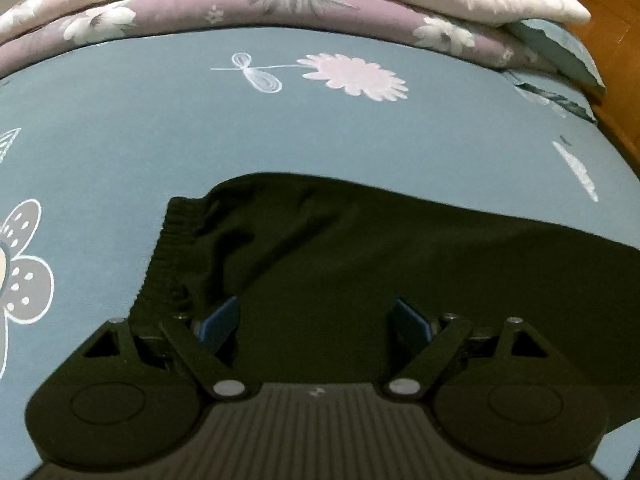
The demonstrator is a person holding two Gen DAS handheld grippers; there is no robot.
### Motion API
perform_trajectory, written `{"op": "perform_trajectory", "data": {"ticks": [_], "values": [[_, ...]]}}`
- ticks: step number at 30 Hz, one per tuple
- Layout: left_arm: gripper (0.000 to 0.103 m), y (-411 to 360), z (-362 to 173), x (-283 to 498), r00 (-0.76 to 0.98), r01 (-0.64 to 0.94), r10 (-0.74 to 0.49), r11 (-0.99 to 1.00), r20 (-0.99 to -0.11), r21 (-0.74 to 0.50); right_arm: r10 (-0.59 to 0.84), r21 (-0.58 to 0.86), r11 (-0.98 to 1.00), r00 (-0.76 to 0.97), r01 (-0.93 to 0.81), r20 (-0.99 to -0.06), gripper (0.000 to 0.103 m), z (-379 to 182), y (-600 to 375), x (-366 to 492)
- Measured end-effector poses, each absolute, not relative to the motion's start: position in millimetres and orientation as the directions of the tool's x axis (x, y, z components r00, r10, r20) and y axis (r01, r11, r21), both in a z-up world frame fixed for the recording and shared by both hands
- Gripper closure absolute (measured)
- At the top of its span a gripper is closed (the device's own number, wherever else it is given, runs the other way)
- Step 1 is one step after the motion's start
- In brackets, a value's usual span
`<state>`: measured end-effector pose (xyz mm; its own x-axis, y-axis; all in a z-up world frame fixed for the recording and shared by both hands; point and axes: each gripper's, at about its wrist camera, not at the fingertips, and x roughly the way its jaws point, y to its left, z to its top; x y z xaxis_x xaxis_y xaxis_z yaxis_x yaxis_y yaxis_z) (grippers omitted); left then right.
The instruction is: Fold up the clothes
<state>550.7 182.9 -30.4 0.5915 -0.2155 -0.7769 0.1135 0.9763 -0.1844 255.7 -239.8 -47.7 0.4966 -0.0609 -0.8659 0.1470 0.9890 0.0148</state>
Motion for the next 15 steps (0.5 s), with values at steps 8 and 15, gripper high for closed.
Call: {"op": "perform_trajectory", "data": {"ticks": [8, 15], "values": [[0.018, 92.0, -8.9, 527.9, 0.529, 0.35, -0.401, 0.906, -0.748, -0.238, 0.058, 0.165, 0.979, 0.605, 0.123, -0.794, 0.0, 20.7, -283.9, 257.4], [0.018, -11.7, -26.9, 519.3, 0.447, 0.525, -0.467, 0.828, -0.763, -0.199, 0.181, 0.285, 0.958, 0.692, 0.038, -0.699, 0.0, 61.0, -360.1, 310.7]]}}
